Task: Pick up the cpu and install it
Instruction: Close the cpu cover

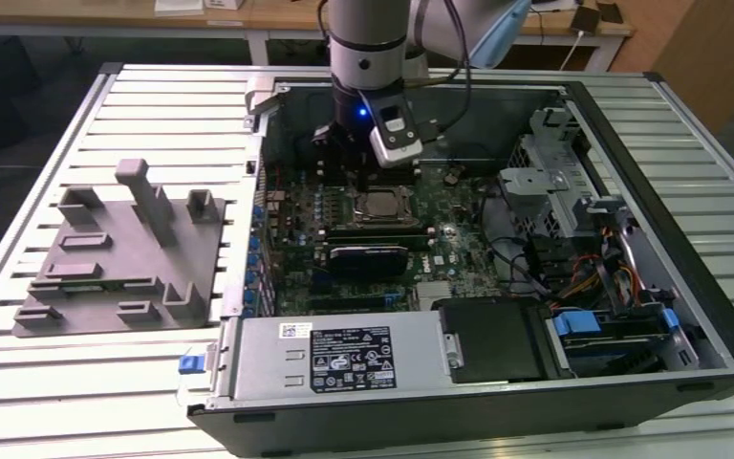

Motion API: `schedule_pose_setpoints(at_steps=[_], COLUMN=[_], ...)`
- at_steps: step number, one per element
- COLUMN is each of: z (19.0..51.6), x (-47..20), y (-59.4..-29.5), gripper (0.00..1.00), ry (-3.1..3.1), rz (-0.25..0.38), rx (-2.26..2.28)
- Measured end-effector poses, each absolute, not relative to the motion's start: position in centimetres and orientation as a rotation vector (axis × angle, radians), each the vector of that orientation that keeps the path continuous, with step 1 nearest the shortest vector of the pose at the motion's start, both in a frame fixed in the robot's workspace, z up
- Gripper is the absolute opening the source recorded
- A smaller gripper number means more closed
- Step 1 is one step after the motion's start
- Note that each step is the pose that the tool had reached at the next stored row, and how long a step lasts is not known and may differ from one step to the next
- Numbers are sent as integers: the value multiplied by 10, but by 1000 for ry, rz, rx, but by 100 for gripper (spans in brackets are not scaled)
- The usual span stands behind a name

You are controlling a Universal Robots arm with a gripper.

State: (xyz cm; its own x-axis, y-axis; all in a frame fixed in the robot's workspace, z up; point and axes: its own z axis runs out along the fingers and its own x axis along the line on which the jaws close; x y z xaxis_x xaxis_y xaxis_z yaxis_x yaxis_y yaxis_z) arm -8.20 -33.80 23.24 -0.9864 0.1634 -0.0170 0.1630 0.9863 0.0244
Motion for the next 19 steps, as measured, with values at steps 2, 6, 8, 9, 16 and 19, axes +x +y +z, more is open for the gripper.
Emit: schedule_pose_setpoints(at_steps=[2, 6, 8, 9, 16, 19], z=[238, 243, 243, 243, 243, 243], x=[-82, -82, -82, -82, -71, -61], y=[-338, -338, -338, -338, -338, -338], gripper=[11, 11, 11, 11, 11, 11], ry=[3112, 3110, 3110, 3110, 3110, 3110], rz=[36, 36, 36, 36, 36, 36], rx=[256, 255, 256, 256, 256, 255])
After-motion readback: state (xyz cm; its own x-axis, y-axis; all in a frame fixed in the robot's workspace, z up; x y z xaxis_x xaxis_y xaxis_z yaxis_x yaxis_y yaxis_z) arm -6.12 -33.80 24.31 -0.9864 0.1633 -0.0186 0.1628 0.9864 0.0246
